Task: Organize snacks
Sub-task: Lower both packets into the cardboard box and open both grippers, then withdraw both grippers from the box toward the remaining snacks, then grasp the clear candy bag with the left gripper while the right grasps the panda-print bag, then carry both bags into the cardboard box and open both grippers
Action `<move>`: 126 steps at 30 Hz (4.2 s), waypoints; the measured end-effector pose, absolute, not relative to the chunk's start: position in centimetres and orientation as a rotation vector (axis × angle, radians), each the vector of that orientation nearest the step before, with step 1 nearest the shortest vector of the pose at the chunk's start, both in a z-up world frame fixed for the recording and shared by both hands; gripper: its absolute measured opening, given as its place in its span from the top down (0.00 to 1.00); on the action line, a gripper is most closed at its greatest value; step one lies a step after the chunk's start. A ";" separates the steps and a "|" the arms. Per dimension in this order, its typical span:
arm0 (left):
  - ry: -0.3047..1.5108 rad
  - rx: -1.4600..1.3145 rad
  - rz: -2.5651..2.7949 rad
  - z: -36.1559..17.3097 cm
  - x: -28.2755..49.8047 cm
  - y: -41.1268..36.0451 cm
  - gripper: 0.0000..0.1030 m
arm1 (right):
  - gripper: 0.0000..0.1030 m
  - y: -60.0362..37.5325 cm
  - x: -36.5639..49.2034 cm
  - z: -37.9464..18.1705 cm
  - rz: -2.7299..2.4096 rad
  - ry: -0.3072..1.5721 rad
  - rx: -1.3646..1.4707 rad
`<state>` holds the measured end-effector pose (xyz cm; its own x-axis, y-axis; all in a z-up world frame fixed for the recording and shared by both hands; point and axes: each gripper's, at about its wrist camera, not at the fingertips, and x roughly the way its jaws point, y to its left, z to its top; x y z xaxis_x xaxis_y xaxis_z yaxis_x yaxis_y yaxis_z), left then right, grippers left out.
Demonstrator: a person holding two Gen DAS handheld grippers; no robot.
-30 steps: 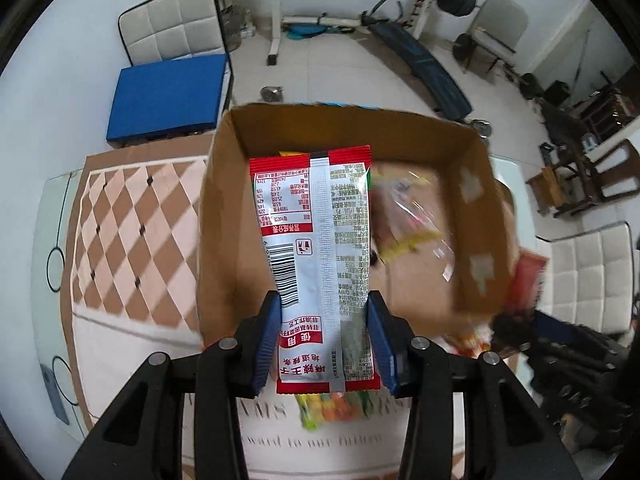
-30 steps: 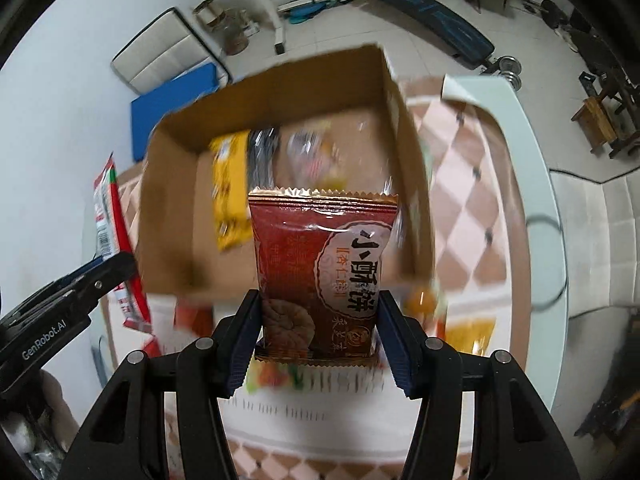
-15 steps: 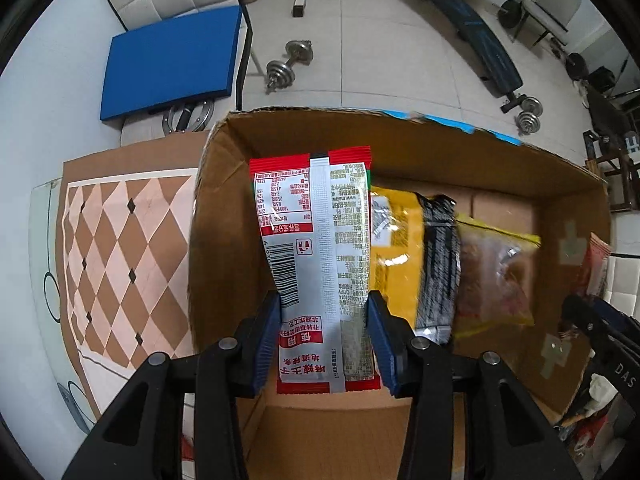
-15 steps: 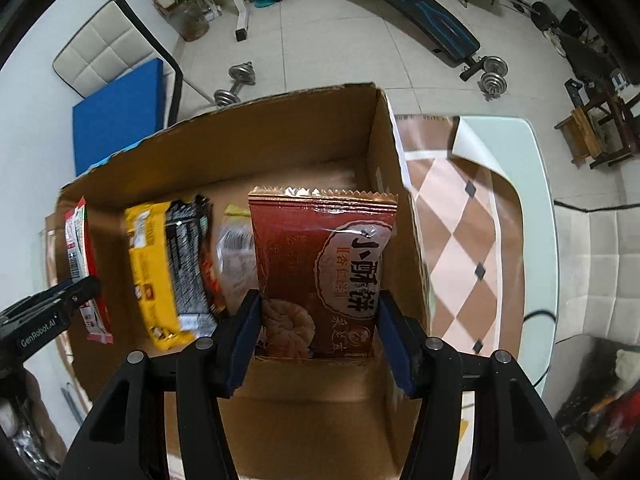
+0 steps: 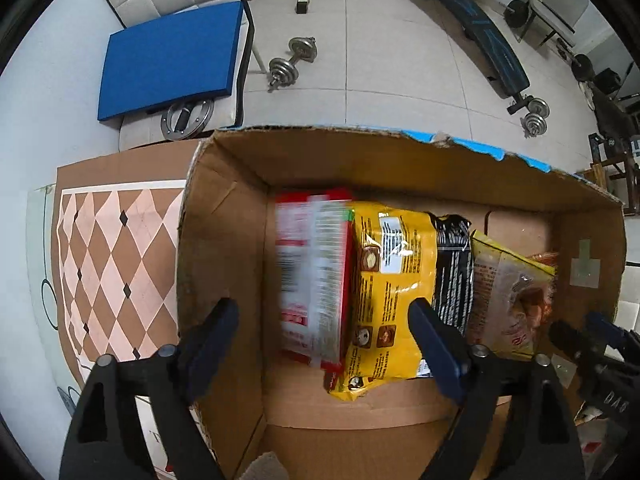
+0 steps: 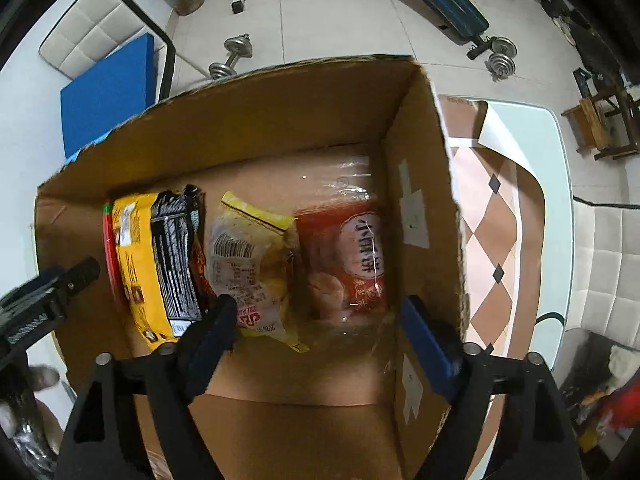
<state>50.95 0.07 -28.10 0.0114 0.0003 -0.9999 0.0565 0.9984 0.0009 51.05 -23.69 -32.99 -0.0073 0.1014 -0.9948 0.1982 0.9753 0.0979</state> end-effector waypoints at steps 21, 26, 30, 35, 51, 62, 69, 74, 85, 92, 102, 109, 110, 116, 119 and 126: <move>1.365 0.007 -0.028 -21.1 44.2 -0.5 0.15 | 0.09 -22.4 46.0 -27.5 -0.030 1.440 0.177; 1.286 0.006 -0.007 -19.0 40.2 -0.7 0.15 | 0.09 -21.9 42.3 -25.7 -0.015 1.375 0.134; 1.234 0.001 -0.005 -17.3 37.1 -0.8 0.15 | 0.09 -21.6 39.2 -24.2 -0.010 1.332 0.133; 1.178 -0.007 -0.023 -14.9 33.0 -0.4 0.15 | 0.09 -21.1 35.1 -21.8 -0.019 1.270 0.122; 1.065 0.045 -0.082 -10.3 24.2 2.1 0.16 | 0.09 -18.1 23.6 -16.4 -0.053 1.178 0.202; 1.397 -0.024 -0.057 -22.3 23.8 3.4 0.16 | 0.09 -23.3 22.2 -27.0 -0.137 1.387 0.411; 1.515 -0.038 -0.043 -28.8 25.9 2.4 0.16 | 0.09 -25.7 24.7 -34.0 -0.165 1.461 0.443; 1.619 -0.020 -0.107 -32.3 26.3 0.1 0.16 | 0.09 -25.3 26.8 -37.4 -0.170 1.509 0.382; 1.742 -0.081 -0.088 -36.4 26.8 -2.0 0.16 | 0.16 -25.0 28.0 -40.1 -0.177 1.557 0.350; 1.768 -0.059 -0.083 -37.9 26.6 -3.5 0.16 | 0.20 -24.5 25.5 -40.7 -0.107 1.644 0.374; 1.758 -0.086 -0.078 -39.8 25.6 -3.7 0.21 | 0.17 -23.1 25.9 -41.4 -0.133 1.645 0.316; 1.739 -0.094 -0.091 -38.8 24.5 -5.1 0.46 | 0.27 -22.7 25.5 -41.5 -0.138 1.628 0.311; 1.736 -0.085 -0.090 -38.7 24.3 -5.3 0.47 | 0.28 -22.7 25.3 -41.5 -0.137 1.628 0.312; 1.723 -0.068 -0.096 -37.7 22.9 -6.0 0.50 | 0.31 -23.6 23.4 -41.1 -0.119 1.624 0.338; 1.713 -0.071 -0.116 -36.4 21.7 -6.7 0.50 | 0.31 -23.6 22.5 -39.9 -0.095 1.610 0.349; 1.638 -0.108 -0.174 -30.6 20.0 -6.5 0.50 | 0.31 -22.8 21.4 -35.3 0.001 1.558 0.363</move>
